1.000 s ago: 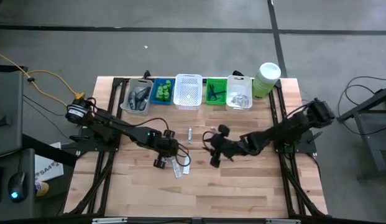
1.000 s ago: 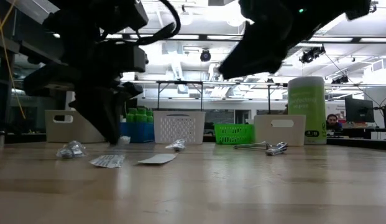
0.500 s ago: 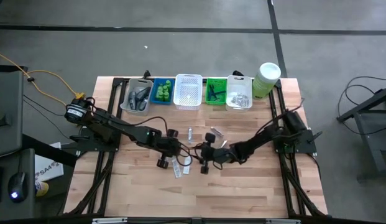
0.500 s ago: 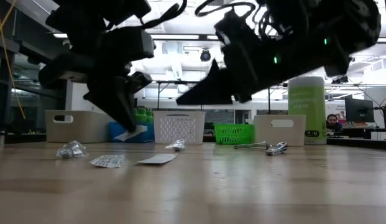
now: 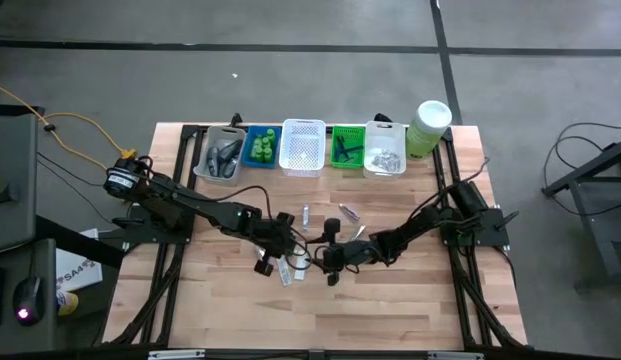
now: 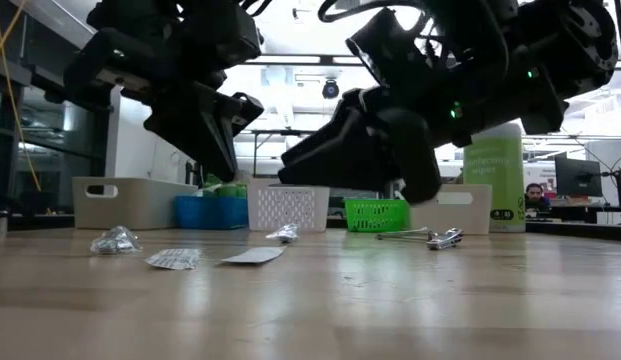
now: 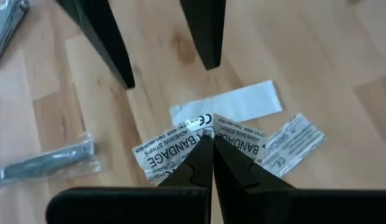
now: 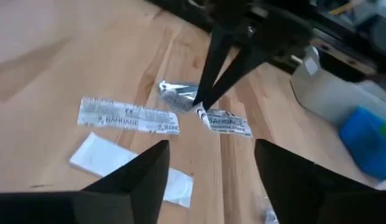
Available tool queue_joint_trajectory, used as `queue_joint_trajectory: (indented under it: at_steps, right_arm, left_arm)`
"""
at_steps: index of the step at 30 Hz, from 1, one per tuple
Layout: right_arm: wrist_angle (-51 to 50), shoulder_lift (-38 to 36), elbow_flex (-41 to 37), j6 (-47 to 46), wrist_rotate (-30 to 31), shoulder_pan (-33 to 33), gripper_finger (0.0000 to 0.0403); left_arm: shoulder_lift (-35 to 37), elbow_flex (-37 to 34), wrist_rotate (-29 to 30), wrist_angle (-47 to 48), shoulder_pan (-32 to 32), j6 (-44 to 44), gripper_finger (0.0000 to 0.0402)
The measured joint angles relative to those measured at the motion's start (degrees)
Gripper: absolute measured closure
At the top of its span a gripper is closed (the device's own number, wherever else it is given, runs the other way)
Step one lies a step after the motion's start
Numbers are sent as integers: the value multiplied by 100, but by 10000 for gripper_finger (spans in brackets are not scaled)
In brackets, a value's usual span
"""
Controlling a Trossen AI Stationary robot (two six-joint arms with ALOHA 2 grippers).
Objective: Pick & Place Travel size toiletries
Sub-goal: Put the bandage into the right white bin
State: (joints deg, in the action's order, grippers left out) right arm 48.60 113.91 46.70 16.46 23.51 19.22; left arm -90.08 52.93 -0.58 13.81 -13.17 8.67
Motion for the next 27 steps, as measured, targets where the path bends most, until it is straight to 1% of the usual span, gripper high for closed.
queue_joint_trajectory:
  at_steps: [3, 5, 7, 9, 11, 16, 22, 27]
  right_arm:
    - [-7, 0, -1, 496, -135, -33, 159]
    - [-34, 0, -2, 677, -290, -87, 156]
    - [-32, 0, -2, 779, -293, -135, 156]
    - [-3, 0, -2, 928, -295, -173, 159]
    - [46, 0, 10, 1026, -423, -186, 163]
    - [-106, 0, 188, 1058, -891, -207, 179]
    - [-148, 0, 304, 1088, -846, -210, 208]
    - [-216, 0, 308, 1079, -802, -208, 248]
  left_arm:
    - [0, 0, -240, -218, 2, -5, 401]
    - [0, 0, -451, -391, 2, -1, 401]
    - [2, 0, -621, -467, 2, 3, 401]
    - [2, 0, -655, -491, 0, 4, 401]
    - [2, 0, -658, -551, 0, 2, 401]
    - [2, 0, -811, -872, 4, 2, 401]
    - [2, 0, -806, -924, 2, -1, 401]
    - [2, 0, -804, -923, 4, -53, 401]
